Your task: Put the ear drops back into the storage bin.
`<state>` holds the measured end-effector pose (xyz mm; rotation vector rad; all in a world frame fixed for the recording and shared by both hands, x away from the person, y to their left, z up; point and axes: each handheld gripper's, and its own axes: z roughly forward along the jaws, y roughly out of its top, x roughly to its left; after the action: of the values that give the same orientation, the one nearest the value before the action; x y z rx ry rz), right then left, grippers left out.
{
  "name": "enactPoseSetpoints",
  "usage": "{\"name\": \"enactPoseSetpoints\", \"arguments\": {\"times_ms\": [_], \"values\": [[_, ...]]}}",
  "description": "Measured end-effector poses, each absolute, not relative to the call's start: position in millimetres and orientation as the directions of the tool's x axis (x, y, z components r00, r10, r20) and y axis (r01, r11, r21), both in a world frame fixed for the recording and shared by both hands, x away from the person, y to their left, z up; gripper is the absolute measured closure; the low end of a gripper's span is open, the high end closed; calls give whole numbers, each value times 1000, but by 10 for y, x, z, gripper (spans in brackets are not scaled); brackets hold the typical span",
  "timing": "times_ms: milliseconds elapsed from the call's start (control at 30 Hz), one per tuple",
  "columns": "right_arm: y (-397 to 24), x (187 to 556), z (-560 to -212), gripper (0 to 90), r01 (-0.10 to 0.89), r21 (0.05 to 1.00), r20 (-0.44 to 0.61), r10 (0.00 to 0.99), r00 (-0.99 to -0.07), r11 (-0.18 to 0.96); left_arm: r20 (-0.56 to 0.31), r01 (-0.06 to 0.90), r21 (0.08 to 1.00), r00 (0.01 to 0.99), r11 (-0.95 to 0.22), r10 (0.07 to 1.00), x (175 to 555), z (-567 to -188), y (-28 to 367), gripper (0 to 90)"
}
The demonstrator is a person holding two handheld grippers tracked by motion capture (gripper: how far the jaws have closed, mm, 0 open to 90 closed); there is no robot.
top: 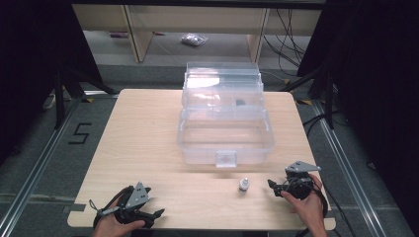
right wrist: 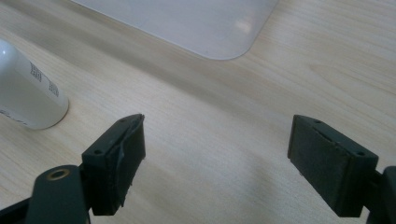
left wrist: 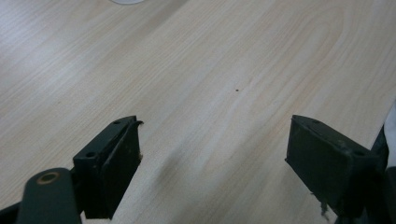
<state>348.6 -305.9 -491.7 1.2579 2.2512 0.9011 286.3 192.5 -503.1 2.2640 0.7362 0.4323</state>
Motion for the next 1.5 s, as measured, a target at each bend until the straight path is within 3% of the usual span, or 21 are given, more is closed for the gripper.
{"name": "enactPoseSetpoints", "arguments": {"times_ms": [600,1233,1500], "values": [[-3028,3469,-4886,204,635,682,18,860,-511,363,93,378,709,787,-595,611,2872,-5035,1926,172],[-2721,3346,-4572,254,650,567,0,788,-615,507,105,371,702,791,-608,603,2874,-5025,1928,172],[-2574,3286,-4493,258,578,539,-48,708,-704,612,102,376,704,786,-603,610,2874,-5035,1922,172]]}}
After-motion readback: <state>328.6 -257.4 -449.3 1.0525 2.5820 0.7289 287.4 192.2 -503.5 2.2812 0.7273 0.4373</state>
